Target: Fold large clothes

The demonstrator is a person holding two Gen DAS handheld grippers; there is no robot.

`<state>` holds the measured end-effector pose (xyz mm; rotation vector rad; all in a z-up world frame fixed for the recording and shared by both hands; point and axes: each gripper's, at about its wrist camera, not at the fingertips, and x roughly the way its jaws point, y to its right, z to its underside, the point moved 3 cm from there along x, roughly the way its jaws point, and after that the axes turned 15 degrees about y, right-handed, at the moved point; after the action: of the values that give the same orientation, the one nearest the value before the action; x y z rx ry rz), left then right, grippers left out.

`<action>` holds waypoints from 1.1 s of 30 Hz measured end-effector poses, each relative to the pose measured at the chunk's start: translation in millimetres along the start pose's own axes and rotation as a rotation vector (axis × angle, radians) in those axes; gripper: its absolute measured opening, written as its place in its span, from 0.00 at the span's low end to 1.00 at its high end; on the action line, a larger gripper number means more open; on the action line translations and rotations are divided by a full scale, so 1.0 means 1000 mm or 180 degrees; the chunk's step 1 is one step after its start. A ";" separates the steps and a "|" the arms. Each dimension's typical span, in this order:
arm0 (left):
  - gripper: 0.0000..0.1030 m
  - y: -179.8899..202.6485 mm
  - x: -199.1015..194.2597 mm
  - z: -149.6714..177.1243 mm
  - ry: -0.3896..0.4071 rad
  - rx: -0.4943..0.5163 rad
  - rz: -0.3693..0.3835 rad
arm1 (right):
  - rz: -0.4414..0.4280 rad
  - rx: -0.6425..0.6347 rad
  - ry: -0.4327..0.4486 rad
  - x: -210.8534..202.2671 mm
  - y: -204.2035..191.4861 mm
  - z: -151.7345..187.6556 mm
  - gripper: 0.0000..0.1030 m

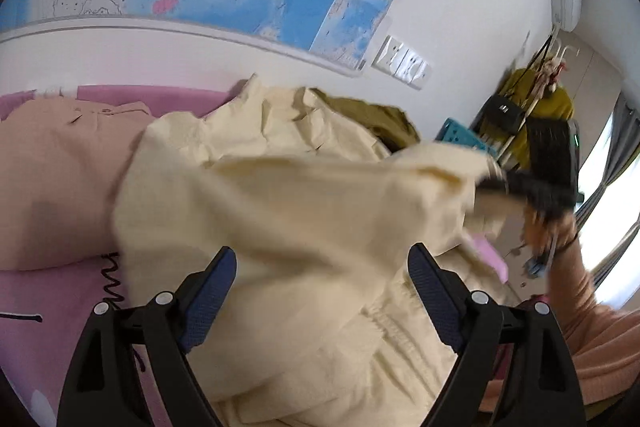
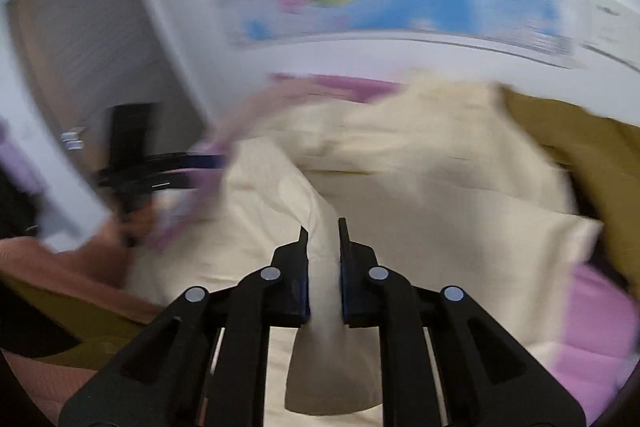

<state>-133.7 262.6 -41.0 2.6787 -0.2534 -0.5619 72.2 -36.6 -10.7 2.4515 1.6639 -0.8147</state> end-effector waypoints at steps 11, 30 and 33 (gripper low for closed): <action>0.82 -0.047 0.006 0.041 -0.0352 -0.0106 -0.0492 | -0.0202 0.0342 0.0051 0.026 0.021 -0.021 0.73; 0.82 -0.060 0.016 0.048 -0.0396 -0.0223 -0.0431 | -0.1032 0.0558 -0.0670 0.274 -0.052 -0.055 0.04; 0.85 -0.067 0.015 0.049 -0.0349 -0.0397 -0.0294 | -0.1007 0.0202 -0.0247 0.256 -0.061 -0.093 0.04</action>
<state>-133.9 303.1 -115.1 2.5526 -0.1209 -0.7295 124.3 236.9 -34.3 2.1911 2.0566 -0.9962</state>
